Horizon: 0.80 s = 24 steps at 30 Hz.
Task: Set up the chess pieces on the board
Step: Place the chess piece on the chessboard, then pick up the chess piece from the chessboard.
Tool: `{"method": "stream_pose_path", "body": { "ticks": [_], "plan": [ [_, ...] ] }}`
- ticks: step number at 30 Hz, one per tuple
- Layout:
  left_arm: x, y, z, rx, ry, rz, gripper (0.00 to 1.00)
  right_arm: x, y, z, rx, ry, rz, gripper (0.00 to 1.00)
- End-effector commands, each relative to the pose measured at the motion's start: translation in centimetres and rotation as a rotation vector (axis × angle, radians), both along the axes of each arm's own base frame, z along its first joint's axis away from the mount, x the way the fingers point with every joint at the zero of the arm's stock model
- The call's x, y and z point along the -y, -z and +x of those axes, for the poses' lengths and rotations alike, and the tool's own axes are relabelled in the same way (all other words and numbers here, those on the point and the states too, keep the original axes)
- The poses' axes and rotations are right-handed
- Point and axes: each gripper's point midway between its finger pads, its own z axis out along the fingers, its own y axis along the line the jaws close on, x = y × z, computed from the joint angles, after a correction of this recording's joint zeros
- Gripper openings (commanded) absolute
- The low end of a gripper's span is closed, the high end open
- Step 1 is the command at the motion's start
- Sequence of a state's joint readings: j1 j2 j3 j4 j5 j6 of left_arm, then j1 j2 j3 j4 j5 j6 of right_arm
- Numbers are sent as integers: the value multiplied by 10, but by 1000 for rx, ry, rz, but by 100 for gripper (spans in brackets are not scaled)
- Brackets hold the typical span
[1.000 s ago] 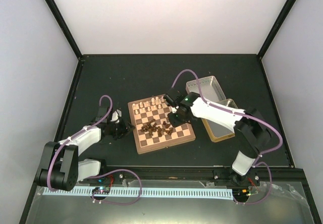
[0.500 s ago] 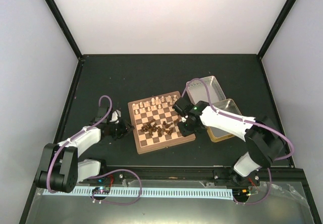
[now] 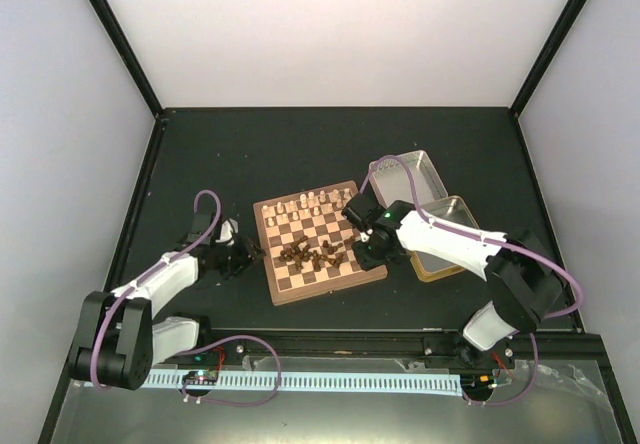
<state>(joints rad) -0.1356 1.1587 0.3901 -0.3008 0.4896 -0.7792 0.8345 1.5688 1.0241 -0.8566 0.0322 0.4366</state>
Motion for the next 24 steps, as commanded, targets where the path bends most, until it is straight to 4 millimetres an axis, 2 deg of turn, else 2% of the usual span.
{"method": "stream_pose_path", "body": {
  "ticks": [1,8,12,16,20,24],
  "plan": [
    [-3,-16,9,48,8,36,41,-3,-24,13,77,22,29,38],
    [-15,-48,13,153,-13,107,50,-19,-49,25,135,38,94,42],
    [-17,-85,16,301,2,117,51,-43,-54,21,133,22,135,38],
    [-16,-136,15,522,29,120,51,-72,-46,10,101,-3,149,36],
    [-19,-189,5,768,28,124,55,-102,-34,-6,46,-42,161,39],
    [-26,-221,-8,932,-5,134,63,-117,-16,-14,6,-56,114,39]
  ]
}}
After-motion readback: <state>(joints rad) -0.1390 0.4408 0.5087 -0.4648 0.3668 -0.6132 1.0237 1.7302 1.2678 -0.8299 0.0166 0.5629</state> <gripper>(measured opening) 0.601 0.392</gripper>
